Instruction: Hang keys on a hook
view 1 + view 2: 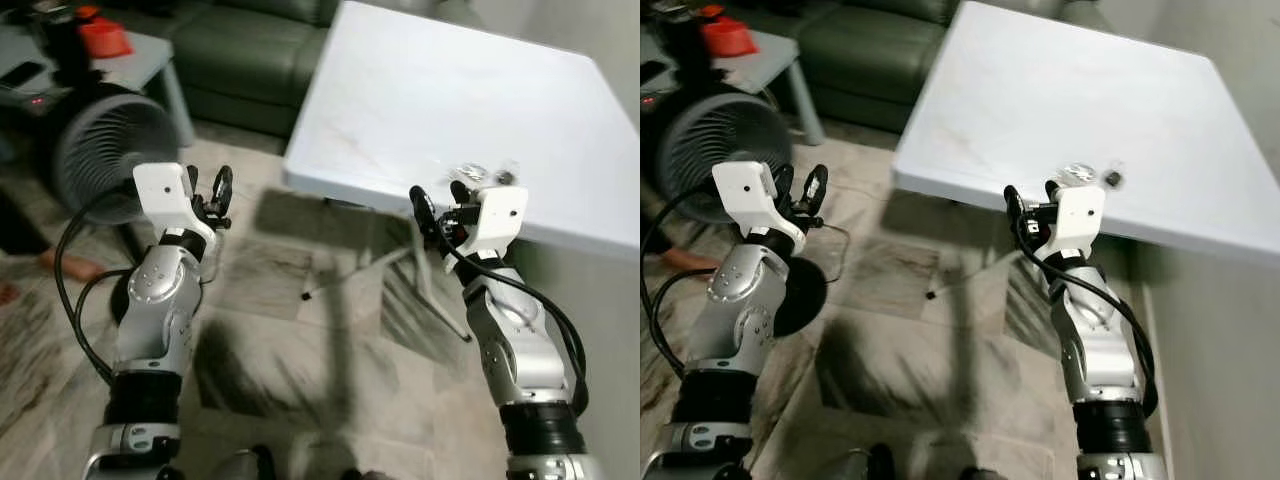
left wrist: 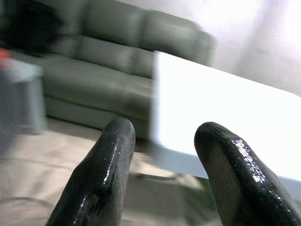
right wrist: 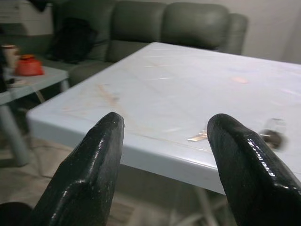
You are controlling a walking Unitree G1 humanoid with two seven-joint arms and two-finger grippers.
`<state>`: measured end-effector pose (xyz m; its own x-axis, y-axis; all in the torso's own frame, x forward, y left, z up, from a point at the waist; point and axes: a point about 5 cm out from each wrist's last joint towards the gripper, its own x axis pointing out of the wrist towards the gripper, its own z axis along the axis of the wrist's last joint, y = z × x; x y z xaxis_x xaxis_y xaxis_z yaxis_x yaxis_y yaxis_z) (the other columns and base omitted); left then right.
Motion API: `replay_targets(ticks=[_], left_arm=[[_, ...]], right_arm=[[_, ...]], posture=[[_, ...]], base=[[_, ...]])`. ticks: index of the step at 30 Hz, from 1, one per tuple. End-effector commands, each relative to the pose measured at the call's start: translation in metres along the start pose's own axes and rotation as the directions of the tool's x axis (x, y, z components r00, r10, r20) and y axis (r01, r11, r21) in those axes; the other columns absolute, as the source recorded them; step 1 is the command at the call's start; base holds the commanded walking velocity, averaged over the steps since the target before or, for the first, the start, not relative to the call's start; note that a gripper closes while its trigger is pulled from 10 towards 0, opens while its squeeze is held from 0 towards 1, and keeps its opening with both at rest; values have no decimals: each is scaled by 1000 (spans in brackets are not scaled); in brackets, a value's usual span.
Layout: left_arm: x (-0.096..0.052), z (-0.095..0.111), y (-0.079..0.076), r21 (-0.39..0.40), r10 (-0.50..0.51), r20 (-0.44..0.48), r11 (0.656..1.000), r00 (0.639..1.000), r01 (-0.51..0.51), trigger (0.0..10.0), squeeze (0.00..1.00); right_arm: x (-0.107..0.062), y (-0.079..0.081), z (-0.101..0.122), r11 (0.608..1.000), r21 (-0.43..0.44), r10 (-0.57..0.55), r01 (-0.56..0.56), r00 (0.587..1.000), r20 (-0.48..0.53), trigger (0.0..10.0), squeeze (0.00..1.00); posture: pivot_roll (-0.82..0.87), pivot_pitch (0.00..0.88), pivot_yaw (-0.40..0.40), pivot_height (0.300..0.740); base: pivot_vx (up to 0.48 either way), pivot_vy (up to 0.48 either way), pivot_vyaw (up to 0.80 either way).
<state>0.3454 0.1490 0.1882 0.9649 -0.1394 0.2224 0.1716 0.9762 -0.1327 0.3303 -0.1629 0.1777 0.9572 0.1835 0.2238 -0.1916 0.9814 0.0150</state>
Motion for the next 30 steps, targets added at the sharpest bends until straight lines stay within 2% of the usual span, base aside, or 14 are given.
replay_targets(ticks=[1, 4, 14, 30], left_arm=[[-1, 1, 3, 12, 3, -1, 1000, 1000, -3, 10000, 0], [-1, 1, 1, -1, 3, 2, 1000, 1000, -3, 10000, 0], [0, -3, 1, 11, -1, -29, 1000, 1000, 1, 10000, 0], [-1, -2, 3, 11, 2, -26, 1000, 1000, -1, 10000, 0]], right_arm=[[0, 0, 3, 1000, -9, 0, 0, 1000, 7, 10000, 0], [0, 0, 4, 1000, -9, 4, -4, 1000, 13, 10000, 0], [-1, 2, 5, 1000, -9, 13, -13, 1000, 25, 10000, 0], [-2, 2, 5, 1000, -11, 14, -14, 1000, 22, 10000, 0]], posture=[[58, 148, -93, 740], [58, 144, -93, 740], [58, 137, -95, 740], [58, 150, -97, 740]], base=[[0, 0, -681], [0, 0, -681], [0, 0, 0], [332, 0, 0]])
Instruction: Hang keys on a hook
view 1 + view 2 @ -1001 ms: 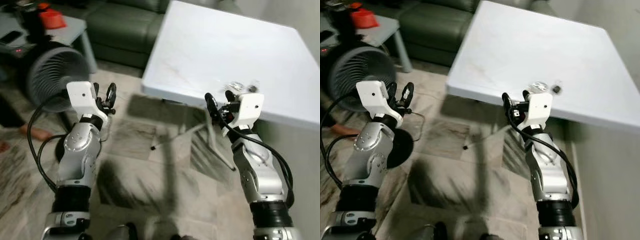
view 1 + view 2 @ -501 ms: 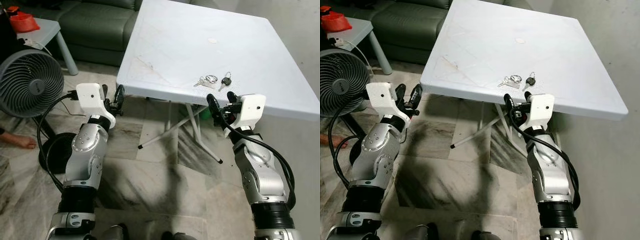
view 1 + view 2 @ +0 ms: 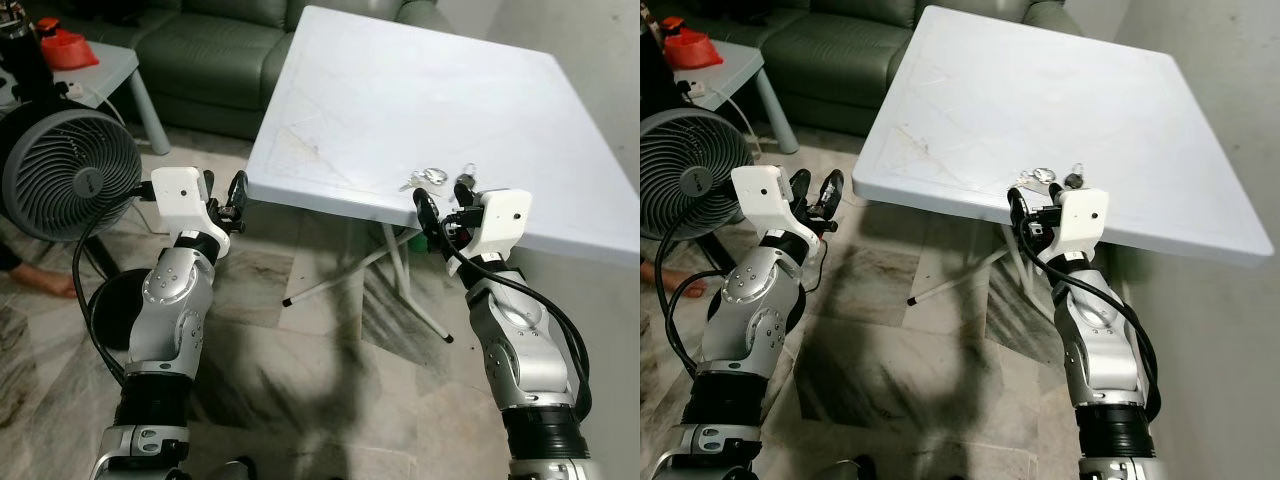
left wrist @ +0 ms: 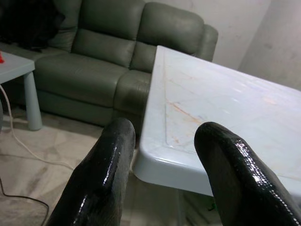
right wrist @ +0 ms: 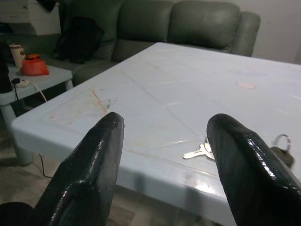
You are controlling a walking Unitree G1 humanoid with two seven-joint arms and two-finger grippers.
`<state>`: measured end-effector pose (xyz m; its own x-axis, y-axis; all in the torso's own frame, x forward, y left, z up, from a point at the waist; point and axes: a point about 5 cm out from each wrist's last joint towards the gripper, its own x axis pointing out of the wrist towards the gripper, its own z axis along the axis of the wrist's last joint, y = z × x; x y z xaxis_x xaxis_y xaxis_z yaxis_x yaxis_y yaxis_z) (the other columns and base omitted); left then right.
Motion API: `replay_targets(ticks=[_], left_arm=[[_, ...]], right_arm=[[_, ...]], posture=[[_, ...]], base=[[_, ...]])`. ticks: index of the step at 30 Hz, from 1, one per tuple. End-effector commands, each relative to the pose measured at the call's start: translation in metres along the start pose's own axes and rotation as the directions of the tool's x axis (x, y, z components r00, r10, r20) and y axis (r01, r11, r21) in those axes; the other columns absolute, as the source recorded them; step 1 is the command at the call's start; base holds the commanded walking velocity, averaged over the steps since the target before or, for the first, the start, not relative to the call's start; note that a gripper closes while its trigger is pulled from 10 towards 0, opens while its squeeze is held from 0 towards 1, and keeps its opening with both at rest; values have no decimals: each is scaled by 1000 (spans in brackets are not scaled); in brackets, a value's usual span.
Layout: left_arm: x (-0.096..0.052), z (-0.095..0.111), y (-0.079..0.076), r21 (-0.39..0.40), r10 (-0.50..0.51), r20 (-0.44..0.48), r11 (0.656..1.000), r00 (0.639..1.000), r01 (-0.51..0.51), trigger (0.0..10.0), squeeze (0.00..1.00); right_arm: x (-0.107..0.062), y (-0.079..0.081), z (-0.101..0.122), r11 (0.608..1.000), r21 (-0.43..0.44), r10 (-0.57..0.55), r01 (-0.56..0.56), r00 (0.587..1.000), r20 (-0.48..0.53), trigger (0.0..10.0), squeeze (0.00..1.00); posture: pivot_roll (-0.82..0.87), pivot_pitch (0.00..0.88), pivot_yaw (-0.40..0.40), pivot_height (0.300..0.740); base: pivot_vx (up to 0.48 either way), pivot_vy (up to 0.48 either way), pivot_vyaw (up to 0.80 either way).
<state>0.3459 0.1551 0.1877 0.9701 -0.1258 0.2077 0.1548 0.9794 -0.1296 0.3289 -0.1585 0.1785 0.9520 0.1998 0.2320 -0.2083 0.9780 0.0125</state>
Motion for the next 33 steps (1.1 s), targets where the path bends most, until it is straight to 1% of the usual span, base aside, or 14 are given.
replay_targets(ticks=[1, 18, 24, 33], left_arm=[[-1, -2, -3, 4, -13, -13, 1000, 1000, 13, 10000, 0], [0, -5, -4, 23, -12, -34, 1000, 999, 13, 10000, 0], [-1, -4, -6, 23, -22, -22, 999, 1000, 22, 10000, 0], [-2, -5, -6, 29, -13, -27, 999, 1000, 13, 10000, 0]], right_arm=[[-1, -3, 4, 1000, -13, -3, 3, 1000, 13, 10000, 0], [-3, -3, 3, 1000, -13, -10, 10, 1000, 10, 10000, 0], [-3, -4, 3, 1000, -11, -13, 13, 1000, 8, 10000, 0], [-3, -3, 2, 1000, -14, -7, 7, 1000, 2, 10000, 0]], posture=[[58, 150, -97, 740], [57, 154, -94, 740], [60, 159, -95, 740], [60, 168, -97, 740]], base=[[368, 0, 0], [354, 0, 0], [0, 0, 0], [0, 0, 0]])
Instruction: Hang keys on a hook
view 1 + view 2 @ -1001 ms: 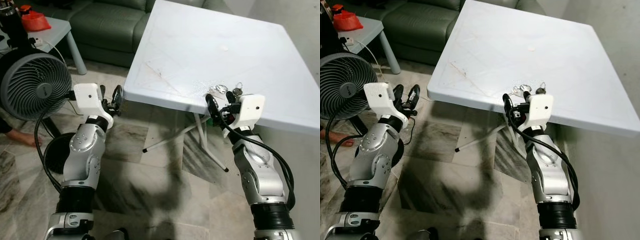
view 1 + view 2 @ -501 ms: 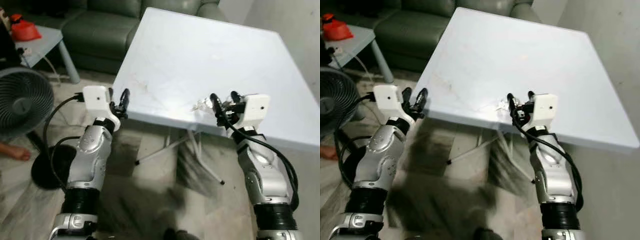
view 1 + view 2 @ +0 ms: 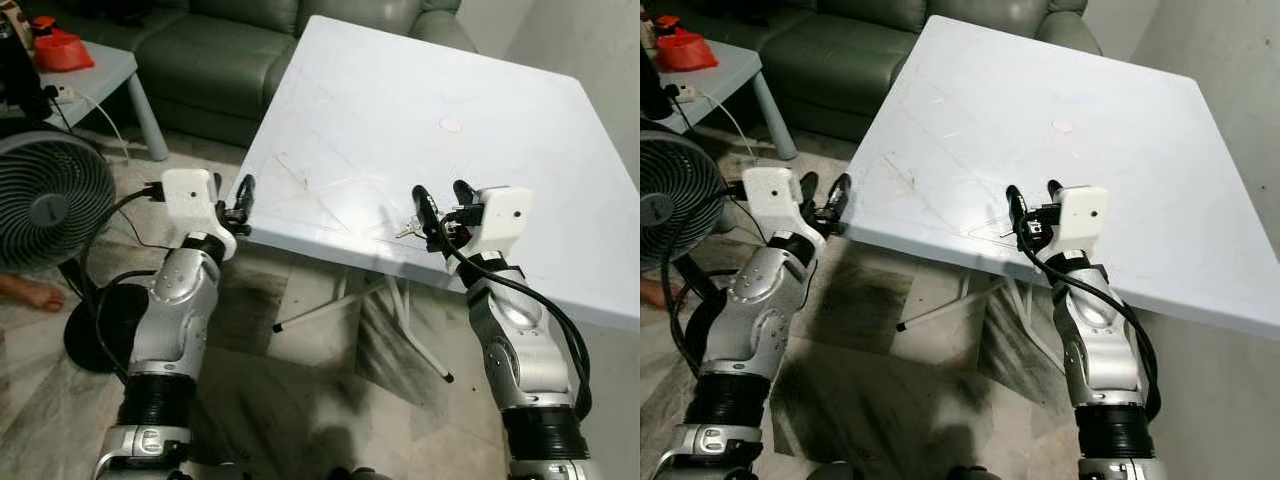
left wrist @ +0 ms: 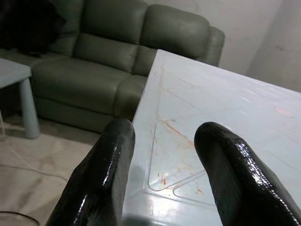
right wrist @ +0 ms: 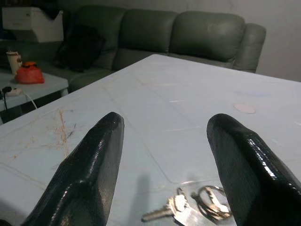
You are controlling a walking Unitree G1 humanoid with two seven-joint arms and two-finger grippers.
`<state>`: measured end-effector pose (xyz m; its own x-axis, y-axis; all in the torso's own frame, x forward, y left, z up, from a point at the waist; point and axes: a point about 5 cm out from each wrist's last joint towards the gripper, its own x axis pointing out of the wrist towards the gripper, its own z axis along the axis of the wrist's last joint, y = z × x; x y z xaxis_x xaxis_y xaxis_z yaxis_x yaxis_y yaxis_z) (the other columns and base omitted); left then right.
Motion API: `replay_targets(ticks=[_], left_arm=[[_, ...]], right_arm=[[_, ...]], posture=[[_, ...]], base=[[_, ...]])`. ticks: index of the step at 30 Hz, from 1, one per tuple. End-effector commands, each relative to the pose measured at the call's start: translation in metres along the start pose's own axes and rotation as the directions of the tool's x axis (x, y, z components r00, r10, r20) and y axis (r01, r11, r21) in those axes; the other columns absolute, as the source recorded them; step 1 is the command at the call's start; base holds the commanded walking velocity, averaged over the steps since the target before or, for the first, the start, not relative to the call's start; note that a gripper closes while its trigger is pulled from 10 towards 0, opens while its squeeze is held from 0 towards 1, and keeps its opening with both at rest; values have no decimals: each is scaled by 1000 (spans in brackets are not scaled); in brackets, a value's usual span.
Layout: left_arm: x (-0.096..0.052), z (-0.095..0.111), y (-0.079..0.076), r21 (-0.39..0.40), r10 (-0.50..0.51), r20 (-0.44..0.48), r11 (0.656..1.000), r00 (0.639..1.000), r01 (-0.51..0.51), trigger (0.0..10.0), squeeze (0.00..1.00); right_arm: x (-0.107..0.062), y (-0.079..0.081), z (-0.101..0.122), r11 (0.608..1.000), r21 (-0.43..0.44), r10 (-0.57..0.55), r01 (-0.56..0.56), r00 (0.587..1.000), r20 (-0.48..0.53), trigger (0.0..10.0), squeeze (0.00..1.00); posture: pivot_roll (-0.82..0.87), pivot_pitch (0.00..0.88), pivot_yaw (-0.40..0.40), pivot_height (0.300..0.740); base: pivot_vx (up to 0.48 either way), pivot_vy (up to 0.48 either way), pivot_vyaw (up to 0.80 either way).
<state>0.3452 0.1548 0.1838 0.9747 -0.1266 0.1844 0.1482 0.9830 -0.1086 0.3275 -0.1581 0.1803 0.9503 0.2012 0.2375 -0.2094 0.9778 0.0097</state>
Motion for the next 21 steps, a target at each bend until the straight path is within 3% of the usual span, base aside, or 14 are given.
replay_targets(ticks=[1, 8, 17, 21], left_arm=[[0, -1, -6, 6, -16, -3, 1000, 1000, 16, 10000, 0], [-3, -6, -16, 26, -53, -17, 998, 998, 53, 10000, 0], [-3, -6, -18, 20, -58, -15, 998, 998, 59, 10000, 0], [-3, -5, -17, 23, -55, -15, 998, 998, 55, 10000, 0]], right_arm=[[-2, -4, 0, 1000, -14, -13, 13, 1000, -8, 10000, 0], [2, -7, -3, 998, -17, -62, 61, 997, -43, 10000, 0], [1, -1, -4, 1000, -28, 2, -4, 999, -51, 10000, 0], [2, -2, -6, 1000, -10, -6, 5, 998, -65, 10000, 0]], posture=[[60, 168, -97, 740], [60, 175, -99, 740], [61, 180, -101, 740], [62, 180, -100, 740]], base=[[0, 0, 0], [0, 0, 0], [0, 0, 0], [0, 0, -663]])
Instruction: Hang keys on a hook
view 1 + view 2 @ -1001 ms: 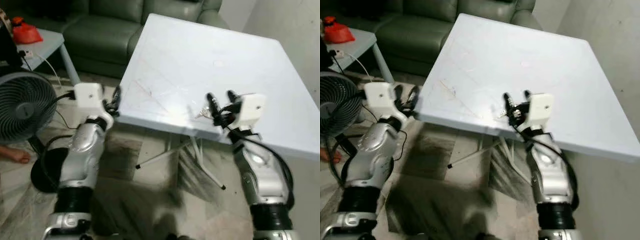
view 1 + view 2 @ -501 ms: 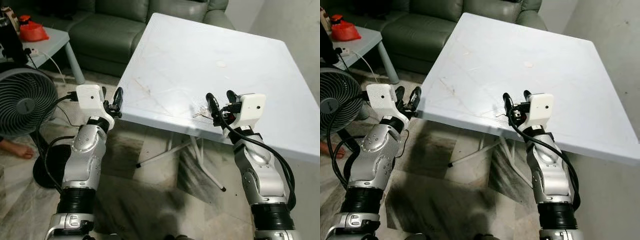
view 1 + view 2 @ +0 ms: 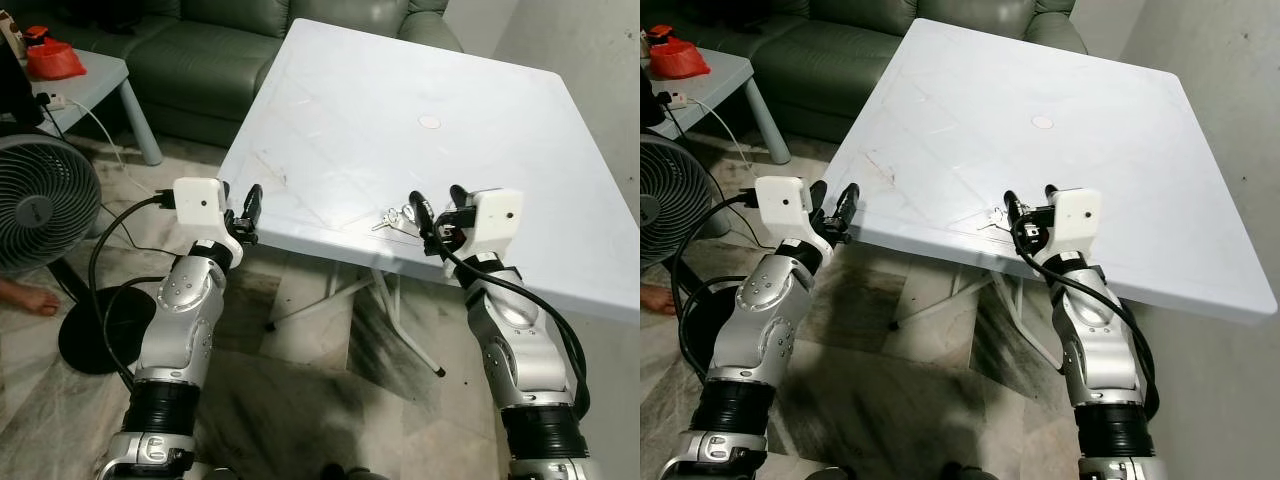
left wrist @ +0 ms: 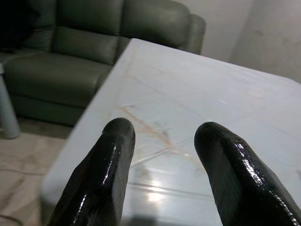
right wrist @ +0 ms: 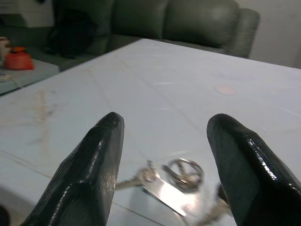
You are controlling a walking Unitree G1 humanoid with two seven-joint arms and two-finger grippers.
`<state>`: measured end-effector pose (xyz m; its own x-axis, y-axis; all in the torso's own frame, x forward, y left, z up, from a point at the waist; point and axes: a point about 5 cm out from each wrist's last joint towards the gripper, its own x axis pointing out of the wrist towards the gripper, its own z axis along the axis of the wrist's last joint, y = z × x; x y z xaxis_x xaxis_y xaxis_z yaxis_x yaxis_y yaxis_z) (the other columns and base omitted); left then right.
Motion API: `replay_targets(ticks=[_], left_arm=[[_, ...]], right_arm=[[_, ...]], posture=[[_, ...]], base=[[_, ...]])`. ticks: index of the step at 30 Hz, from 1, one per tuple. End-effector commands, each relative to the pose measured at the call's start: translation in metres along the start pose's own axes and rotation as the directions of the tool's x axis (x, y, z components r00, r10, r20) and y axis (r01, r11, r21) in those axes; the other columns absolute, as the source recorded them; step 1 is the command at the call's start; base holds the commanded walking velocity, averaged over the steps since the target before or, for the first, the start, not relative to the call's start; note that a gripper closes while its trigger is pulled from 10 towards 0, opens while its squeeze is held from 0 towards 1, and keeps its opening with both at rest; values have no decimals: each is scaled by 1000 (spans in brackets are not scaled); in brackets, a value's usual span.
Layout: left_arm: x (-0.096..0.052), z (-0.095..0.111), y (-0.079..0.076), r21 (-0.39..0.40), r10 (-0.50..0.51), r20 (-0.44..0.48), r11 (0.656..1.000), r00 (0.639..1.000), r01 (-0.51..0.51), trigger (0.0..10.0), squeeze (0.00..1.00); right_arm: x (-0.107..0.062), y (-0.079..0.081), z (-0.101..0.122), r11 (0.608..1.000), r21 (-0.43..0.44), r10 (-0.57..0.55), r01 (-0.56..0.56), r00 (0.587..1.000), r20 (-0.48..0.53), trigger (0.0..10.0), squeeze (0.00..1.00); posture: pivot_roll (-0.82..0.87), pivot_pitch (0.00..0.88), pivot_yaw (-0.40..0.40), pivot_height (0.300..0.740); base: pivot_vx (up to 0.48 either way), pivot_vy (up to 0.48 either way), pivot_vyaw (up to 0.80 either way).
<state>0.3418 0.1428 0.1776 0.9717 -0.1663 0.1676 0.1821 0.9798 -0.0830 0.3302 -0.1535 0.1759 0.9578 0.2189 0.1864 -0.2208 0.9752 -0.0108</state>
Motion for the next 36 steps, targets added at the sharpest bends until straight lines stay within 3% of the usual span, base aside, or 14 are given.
replay_targets(ticks=[1, 13, 29, 36], left_arm=[[0, 2, -5, 5, -16, 5, 1000, 1000, 16, 10000, 0], [1, 3, -6, -18, -44, 2, 999, 999, 44, 10000, 0], [2, 3, -6, -21, -45, -4, 999, 999, 45, 10000, 0], [2, 2, -6, -8, -28, -6, 1000, 1000, 28, 10000, 0]], right_arm=[[-1, -6, -1, 1000, 11, -22, 22, 1000, -14, 10000, 0], [-1, -6, -1, 1000, 6, -17, 18, 1000, -15, 10000, 0], [-2, -5, -1, 1000, 5, -22, 22, 1000, -14, 10000, 0], [-2, -6, 0, 1000, 6, -26, 26, 1000, 0, 10000, 0]], posture=[[62, 180, -100, 740], [61, 177, -99, 740], [60, 167, -95, 740], [60, 167, -95, 740]], base=[[0, 0, -663], [0, 0, -666], [338, 0, -686], [0, 0, -76]])
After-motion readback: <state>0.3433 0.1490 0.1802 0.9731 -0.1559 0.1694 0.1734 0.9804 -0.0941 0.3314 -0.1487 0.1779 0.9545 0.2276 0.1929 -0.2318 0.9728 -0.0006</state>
